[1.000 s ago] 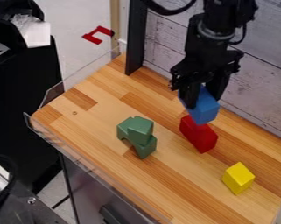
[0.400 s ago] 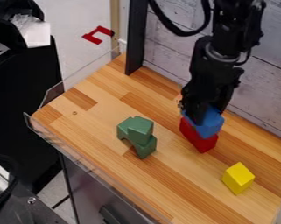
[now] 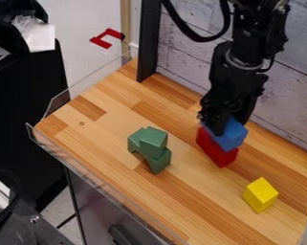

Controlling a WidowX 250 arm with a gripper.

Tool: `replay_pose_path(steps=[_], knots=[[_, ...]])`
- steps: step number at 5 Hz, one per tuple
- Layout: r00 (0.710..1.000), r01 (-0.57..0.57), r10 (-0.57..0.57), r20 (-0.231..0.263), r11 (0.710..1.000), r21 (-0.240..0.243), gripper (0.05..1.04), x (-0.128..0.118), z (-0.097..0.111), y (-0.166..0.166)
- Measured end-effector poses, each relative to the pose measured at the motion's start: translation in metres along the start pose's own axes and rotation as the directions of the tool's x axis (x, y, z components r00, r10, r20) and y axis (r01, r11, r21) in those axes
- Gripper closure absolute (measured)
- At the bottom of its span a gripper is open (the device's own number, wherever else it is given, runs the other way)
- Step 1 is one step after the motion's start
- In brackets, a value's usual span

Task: Put the blue rectangle on the red

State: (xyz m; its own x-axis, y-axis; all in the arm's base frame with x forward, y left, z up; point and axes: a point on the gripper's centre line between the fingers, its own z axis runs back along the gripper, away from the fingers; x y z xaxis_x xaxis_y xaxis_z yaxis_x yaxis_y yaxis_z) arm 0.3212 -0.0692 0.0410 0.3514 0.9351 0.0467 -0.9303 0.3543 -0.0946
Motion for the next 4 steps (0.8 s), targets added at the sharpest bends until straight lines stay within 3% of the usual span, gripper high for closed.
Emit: replay_pose_path(steps=[2, 4], knots=[[1.0, -0.009, 0.008, 0.017, 0.999, 0.043, 0.525, 0.004, -0.012, 0.004], [0.999, -0.033, 0.031, 0.026, 0.998, 0.052, 0.525, 0.005, -0.018, 0.002]])
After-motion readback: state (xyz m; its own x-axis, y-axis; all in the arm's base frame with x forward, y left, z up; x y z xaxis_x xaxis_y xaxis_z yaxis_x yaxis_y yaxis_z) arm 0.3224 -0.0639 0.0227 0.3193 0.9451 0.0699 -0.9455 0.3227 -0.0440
